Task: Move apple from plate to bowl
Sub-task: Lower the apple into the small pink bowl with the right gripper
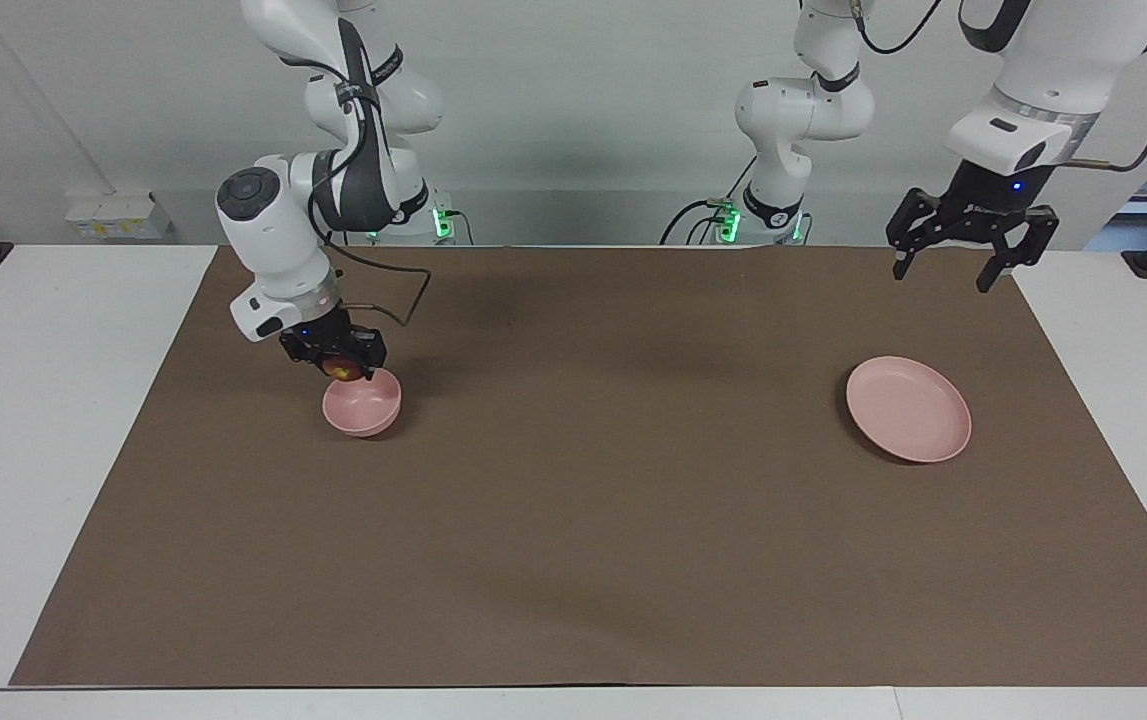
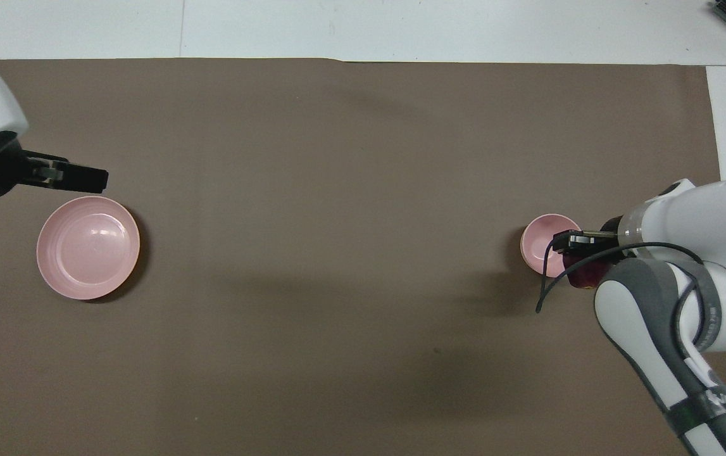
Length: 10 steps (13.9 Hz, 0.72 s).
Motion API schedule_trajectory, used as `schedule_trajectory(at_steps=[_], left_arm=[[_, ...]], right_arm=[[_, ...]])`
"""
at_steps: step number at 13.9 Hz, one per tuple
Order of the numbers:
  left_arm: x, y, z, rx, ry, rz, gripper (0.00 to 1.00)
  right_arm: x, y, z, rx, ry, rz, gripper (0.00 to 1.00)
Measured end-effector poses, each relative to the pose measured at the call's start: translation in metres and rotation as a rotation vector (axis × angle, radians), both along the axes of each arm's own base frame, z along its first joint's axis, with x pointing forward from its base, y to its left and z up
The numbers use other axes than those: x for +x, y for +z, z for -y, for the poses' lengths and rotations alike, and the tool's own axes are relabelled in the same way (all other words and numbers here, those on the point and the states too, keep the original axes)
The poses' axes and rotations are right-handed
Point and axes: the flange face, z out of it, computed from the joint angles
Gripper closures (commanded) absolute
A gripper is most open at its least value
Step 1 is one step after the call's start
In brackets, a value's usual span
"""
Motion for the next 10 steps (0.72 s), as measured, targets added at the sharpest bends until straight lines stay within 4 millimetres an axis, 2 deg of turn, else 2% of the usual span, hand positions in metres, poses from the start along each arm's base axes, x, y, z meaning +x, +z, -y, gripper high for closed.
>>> schedule_trajectory(at_steps=[2,3,4,6,7,9,10], left_arm=[[-0.009,0.012,-0.008,0.005,0.009,-0.05,0.0],[-0.012,0.016,-0.011,0.006,0.015,-0.066,0.0],[-0.014,0.019,-0.014,0.007,0.018,-0.076,0.0],[-0.014,0.02,-0.015,0.007,0.02,-0.077,0.0],[-0.014,0.02,-0.016,0.006,0.022,-0.077,0.0],[-0.014,0.02,-0.021,0.006,0.031,-0.077,0.0],[-0.013,0.019,-0.026,0.006,0.042,-0.079,0.0]], right_arm=[[0.006,-0.02,0.0,0.001,-0.001,0.006,1.0],[0.009,-0.031,0.0,0.001,-0.001,0.01,0.57],[0.012,-0.04,0.0,0.001,0.001,0.009,0.01],[0.015,-0.046,-0.001,0.002,0.003,0.004,0.0],[0.019,-0.041,-0.001,0.002,0.005,0.009,0.0],[0.028,-0.02,-0.002,0.004,0.008,0.001,0.0],[0.035,0.0,-0.003,0.005,0.011,-0.005,0.0]])
